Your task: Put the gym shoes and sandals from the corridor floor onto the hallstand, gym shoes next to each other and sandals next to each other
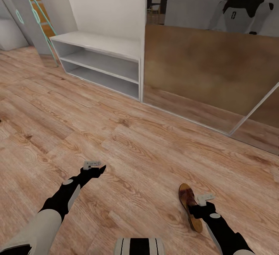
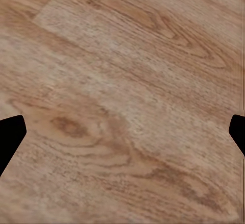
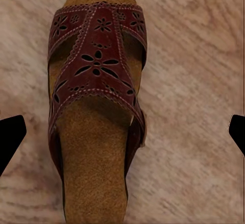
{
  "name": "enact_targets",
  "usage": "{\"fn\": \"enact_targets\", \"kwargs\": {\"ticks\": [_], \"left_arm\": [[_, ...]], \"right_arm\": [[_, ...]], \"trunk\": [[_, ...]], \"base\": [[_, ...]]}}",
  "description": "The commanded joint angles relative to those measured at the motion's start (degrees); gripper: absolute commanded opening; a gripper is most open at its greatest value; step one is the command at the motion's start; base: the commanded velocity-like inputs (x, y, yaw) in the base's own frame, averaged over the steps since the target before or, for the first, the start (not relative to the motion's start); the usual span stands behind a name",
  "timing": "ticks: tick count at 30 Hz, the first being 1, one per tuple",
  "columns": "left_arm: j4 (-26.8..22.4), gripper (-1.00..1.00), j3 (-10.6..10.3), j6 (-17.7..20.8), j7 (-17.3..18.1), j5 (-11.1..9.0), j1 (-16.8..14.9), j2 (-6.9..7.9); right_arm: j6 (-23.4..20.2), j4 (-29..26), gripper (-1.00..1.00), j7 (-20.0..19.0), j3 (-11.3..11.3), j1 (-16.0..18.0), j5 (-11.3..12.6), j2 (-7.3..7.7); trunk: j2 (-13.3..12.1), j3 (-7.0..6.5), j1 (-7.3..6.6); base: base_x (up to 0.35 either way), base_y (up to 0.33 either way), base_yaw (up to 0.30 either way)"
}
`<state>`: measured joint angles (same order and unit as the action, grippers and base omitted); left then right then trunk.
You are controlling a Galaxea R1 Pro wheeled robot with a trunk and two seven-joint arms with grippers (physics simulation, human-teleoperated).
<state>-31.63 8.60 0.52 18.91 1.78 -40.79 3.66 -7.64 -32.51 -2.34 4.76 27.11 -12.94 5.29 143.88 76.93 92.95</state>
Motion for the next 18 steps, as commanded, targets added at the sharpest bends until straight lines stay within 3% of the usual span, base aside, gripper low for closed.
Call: {"fn": "enact_targets", "kwargs": {"ticks": [1, 8, 18], "left_arm": [[-0.01, 1.0, 0.33, 0.05, 0.43, 0.18, -0.02, -0.06], [-0.06, 1.0, 0.63, -0.07, 0.43, 0.17, -0.01, -0.04], [-1.25, 1.0, 0.48, 0.13, 0.43, 0.2, -0.01, 0.02]], "right_arm": [[-0.29, -0.1, 1.0, -0.26, 0.21, 0.01, -0.6, -0.05], [-0.33, 0.0, 1.0, -0.3, 0.08, -0.01, -0.59, -0.41], [-0.29, 0.07, 1.0, -0.27, 0.07, 0.02, -0.67, -1.94]], "trunk": [[0.01, 0.04, -0.01], [0.01, 0.04, -0.01], [0.01, 0.04, -0.01]], "base": [[0.0, -0.143, 0.0], [0.0, -0.164, 0.0], [0.0, -0.02, 0.0]]}}
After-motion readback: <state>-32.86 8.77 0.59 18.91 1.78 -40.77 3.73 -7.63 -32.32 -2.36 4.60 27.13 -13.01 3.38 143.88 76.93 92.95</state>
